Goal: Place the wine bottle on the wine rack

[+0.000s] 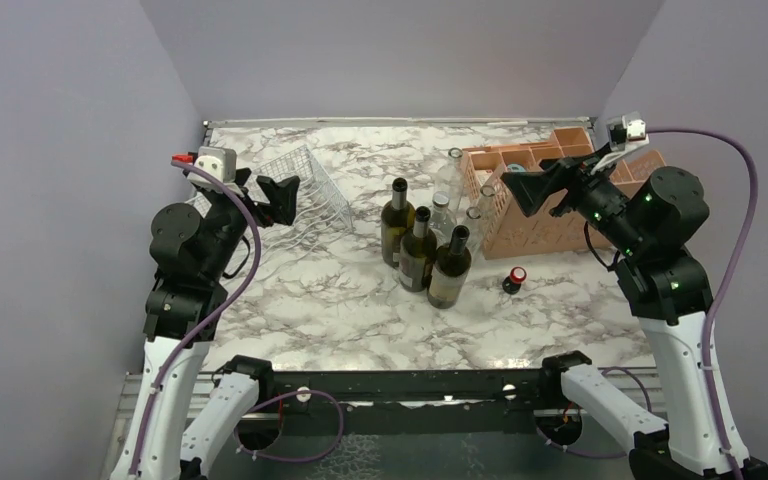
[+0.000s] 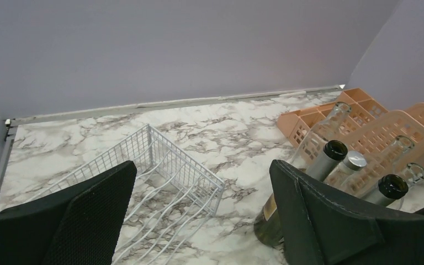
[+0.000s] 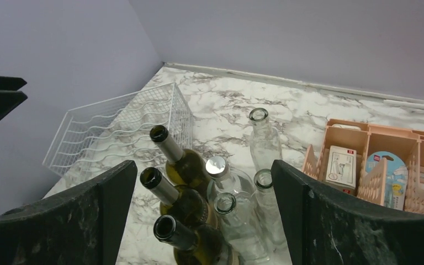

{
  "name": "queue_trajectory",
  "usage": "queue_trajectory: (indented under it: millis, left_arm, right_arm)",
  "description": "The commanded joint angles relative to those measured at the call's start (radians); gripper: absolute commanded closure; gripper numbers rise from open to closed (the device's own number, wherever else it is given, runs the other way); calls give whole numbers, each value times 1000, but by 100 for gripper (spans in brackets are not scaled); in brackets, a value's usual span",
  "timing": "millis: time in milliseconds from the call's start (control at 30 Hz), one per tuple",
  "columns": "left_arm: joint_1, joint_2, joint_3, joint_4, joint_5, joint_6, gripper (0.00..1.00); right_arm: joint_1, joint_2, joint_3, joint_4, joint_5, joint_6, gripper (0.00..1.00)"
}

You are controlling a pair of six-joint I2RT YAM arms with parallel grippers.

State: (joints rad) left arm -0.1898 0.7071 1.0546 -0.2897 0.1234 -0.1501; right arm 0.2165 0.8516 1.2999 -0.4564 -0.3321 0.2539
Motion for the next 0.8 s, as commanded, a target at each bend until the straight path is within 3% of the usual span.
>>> queue_trajectory:
  millis: [0, 267, 533, 767]
  left_arm:
    - [14, -18, -32, 107, 84, -49, 2]
    - [19, -11, -64, 162, 160, -85, 1]
    - [21, 5, -128, 273, 350, -106, 1]
    - [21, 43, -163, 357, 425, -135, 1]
  right_arm:
    - [-15, -20, -22, 39, -104, 17, 3]
    - [-22, -8, -54, 42, -253, -47, 2]
    - [-23, 40, -105, -42, -359, -160, 13]
    - [-23, 26, -254, 18, -461, -193, 25]
